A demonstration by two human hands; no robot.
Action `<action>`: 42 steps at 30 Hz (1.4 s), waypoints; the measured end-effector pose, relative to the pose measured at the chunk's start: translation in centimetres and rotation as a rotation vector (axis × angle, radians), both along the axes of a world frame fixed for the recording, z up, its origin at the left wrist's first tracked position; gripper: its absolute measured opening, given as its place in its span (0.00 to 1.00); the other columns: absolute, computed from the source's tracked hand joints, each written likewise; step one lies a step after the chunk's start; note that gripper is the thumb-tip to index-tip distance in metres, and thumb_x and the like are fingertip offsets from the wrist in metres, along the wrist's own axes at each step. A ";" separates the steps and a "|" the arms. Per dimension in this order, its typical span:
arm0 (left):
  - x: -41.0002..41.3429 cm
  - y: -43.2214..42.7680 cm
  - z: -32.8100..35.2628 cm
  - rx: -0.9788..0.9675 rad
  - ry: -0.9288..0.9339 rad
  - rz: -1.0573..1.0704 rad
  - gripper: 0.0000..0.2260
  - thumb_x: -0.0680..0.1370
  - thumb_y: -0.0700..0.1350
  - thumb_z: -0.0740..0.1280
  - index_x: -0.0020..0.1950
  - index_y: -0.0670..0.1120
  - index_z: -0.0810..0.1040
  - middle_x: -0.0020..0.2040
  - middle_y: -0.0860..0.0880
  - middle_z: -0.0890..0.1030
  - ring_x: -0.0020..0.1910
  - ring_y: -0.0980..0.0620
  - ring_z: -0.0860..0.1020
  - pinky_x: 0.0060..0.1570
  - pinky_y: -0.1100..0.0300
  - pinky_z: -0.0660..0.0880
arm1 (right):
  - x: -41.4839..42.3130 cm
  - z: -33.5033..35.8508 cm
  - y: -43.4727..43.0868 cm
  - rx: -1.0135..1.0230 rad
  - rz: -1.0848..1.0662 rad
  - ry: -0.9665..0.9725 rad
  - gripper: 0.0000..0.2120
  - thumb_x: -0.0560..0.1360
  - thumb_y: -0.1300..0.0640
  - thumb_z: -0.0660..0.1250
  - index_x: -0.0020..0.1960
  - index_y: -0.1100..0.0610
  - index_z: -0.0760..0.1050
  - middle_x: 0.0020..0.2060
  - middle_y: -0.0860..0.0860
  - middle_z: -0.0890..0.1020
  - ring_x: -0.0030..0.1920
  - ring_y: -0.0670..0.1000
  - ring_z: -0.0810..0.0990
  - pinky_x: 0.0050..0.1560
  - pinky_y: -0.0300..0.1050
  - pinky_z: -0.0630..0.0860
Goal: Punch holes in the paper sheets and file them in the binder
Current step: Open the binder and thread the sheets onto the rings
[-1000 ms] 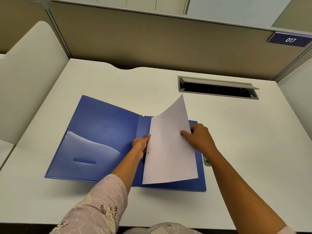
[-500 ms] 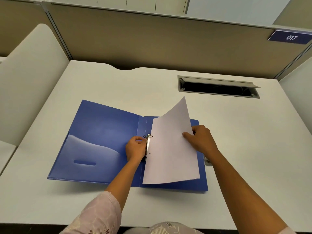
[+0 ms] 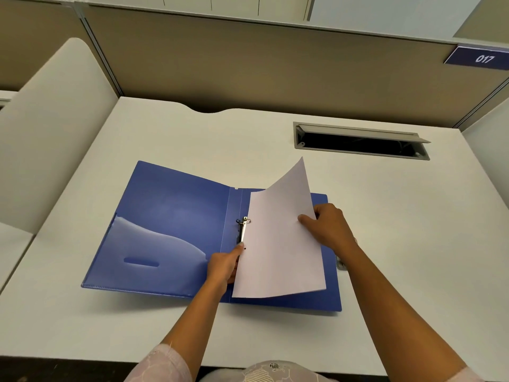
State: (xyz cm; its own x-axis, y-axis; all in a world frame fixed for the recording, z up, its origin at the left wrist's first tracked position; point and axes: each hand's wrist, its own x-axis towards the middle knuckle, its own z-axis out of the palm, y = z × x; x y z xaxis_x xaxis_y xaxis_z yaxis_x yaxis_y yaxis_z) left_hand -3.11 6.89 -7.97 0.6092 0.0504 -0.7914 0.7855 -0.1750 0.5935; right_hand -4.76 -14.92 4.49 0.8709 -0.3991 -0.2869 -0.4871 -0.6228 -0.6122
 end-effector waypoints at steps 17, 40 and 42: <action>0.1 -0.4 0.6 -0.125 0.134 0.129 0.21 0.68 0.49 0.78 0.52 0.38 0.78 0.50 0.41 0.83 0.48 0.40 0.81 0.49 0.46 0.79 | 0.0 -0.9 -0.2 0.008 0.005 0.009 0.13 0.75 0.52 0.67 0.47 0.63 0.79 0.42 0.57 0.82 0.42 0.58 0.81 0.44 0.49 0.77; -1.7 -0.8 0.4 -0.342 0.251 0.152 0.17 0.73 0.50 0.72 0.57 0.41 0.78 0.51 0.41 0.83 0.47 0.42 0.80 0.44 0.48 0.78 | -0.8 -0.8 -0.7 0.013 0.011 -0.007 0.11 0.75 0.52 0.67 0.48 0.59 0.79 0.43 0.54 0.82 0.41 0.55 0.80 0.43 0.47 0.76; -1.8 -0.9 0.4 -0.342 0.246 0.159 0.17 0.73 0.50 0.72 0.57 0.41 0.79 0.50 0.42 0.83 0.46 0.42 0.80 0.49 0.47 0.78 | -1.0 -0.8 -0.8 0.009 0.011 -0.013 0.11 0.75 0.52 0.67 0.48 0.60 0.79 0.43 0.54 0.83 0.42 0.55 0.80 0.44 0.48 0.76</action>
